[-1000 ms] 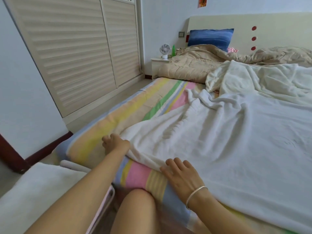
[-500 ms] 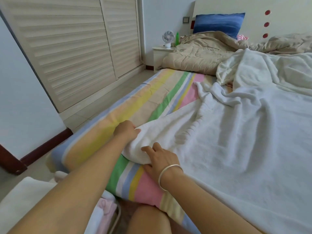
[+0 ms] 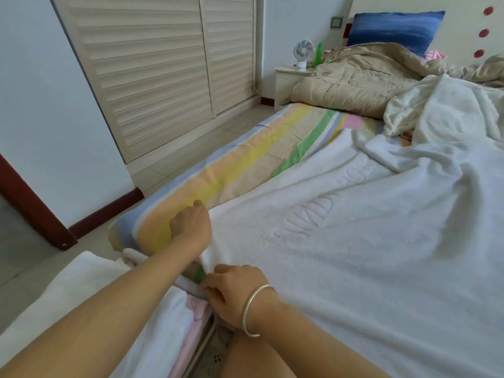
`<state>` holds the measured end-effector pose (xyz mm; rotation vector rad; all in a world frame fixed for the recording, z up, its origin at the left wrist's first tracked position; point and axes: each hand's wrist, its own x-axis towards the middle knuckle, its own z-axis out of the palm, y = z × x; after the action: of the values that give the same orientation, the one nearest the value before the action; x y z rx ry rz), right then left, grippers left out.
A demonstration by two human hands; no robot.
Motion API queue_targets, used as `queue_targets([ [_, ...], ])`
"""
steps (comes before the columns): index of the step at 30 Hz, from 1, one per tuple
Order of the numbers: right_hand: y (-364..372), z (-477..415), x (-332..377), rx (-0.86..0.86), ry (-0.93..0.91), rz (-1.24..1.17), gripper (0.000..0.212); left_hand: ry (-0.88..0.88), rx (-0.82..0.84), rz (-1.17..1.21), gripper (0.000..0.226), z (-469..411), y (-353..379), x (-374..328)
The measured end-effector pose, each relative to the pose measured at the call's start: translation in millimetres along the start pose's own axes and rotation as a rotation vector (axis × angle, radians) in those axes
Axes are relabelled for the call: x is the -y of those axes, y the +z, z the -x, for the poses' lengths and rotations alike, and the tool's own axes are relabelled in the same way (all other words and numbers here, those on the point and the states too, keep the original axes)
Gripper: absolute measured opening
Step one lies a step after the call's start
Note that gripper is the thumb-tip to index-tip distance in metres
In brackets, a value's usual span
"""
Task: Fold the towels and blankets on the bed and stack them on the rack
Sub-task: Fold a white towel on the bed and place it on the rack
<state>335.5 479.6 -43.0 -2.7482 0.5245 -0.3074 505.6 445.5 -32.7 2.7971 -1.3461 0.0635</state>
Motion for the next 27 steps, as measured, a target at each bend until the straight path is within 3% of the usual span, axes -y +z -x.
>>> queue_targets([
  [4,-7,10,2,-0.035,0.025,-0.059,0.036,-0.005,0.072,0.046,0.026,2,-4,7],
  [9,-31,29,-21,-0.054,0.204,-0.097,0.021,0.048,0.224,0.161,0.044,2,-1,30],
  [14,-38,40,-25,-0.034,0.267,-0.072,0.02,0.15,0.015,-0.098,0.043,21,-6,36],
  [17,-37,43,-21,-0.046,0.271,-0.067,0.019,0.174,-0.024,-0.224,0.044,32,-2,39],
  [22,-45,48,-23,-0.035,0.299,-0.071,0.02,0.117,-0.013,-0.151,0.027,27,-13,27],
  [27,-69,52,-60,-0.065,0.42,-0.013,0.019,0.284,-0.041,0.005,0.04,7,-27,-34],
])
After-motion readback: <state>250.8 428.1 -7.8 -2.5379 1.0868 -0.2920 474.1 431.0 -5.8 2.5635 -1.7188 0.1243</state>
